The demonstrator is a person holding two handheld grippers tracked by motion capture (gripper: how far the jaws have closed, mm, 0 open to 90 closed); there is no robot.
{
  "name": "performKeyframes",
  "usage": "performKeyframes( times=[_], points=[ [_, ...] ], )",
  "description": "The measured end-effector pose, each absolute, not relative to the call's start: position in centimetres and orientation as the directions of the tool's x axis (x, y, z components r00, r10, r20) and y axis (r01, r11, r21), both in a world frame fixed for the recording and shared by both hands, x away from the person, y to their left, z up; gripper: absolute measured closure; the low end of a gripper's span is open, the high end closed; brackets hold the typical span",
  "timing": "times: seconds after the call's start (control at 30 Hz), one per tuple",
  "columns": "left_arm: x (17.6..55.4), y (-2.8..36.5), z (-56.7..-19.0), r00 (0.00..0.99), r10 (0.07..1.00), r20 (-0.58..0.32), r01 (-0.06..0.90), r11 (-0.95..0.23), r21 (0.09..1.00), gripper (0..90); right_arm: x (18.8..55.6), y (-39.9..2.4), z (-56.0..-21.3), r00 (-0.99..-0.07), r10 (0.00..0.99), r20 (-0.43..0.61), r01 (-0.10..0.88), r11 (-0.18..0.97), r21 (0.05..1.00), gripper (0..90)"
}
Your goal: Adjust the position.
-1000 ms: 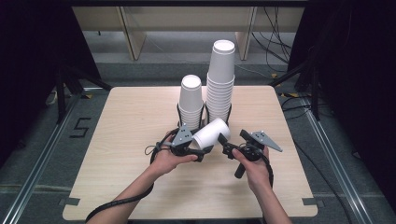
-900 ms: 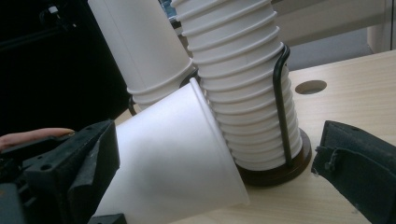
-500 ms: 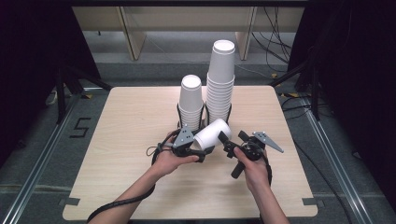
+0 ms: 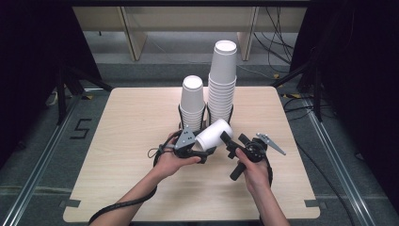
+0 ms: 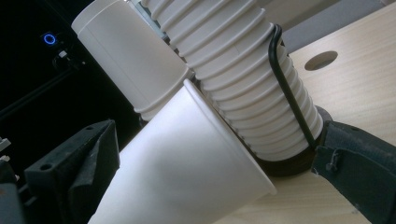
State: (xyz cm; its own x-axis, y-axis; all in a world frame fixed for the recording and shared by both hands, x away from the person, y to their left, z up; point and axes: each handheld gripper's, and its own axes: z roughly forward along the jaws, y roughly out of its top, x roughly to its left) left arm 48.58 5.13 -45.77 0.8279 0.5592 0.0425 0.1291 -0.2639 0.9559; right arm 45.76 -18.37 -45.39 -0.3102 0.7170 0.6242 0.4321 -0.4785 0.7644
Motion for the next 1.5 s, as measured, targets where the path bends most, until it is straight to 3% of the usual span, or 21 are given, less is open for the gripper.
performKeyframes(
  times=[0.47,0.57,0.6,1.5],
  points=[
    [48.4,4.9,-45.7,0.829,0.557,0.053,0.126,-0.278,0.952,21.8,45.7,-18.3,-45.9,-0.28,0.654,0.703,0.464,-0.549,0.695,0.4],
    [48.1,4.5,-45.9,0.824,0.567,-0.008,0.169,-0.233,0.958,21.8,45.7,-18.2,-46.0,-0.237,0.605,0.76,0.487,-0.603,0.632,0.4],
    [48.1,4.4,-45.9,0.823,0.568,-0.009,0.173,-0.235,0.957,21.8,45.8,-18.3,-46.1,-0.25,0.619,0.744,0.478,-0.589,0.651,0.4],
    [48.7,4.2,-46.1,0.824,0.564,0.057,0.106,-0.252,0.962,21.9,45.7,-18.0,-47.1,-0.186,0.532,0.826,0.51,-0.666,0.544,0.6]
  ],
)
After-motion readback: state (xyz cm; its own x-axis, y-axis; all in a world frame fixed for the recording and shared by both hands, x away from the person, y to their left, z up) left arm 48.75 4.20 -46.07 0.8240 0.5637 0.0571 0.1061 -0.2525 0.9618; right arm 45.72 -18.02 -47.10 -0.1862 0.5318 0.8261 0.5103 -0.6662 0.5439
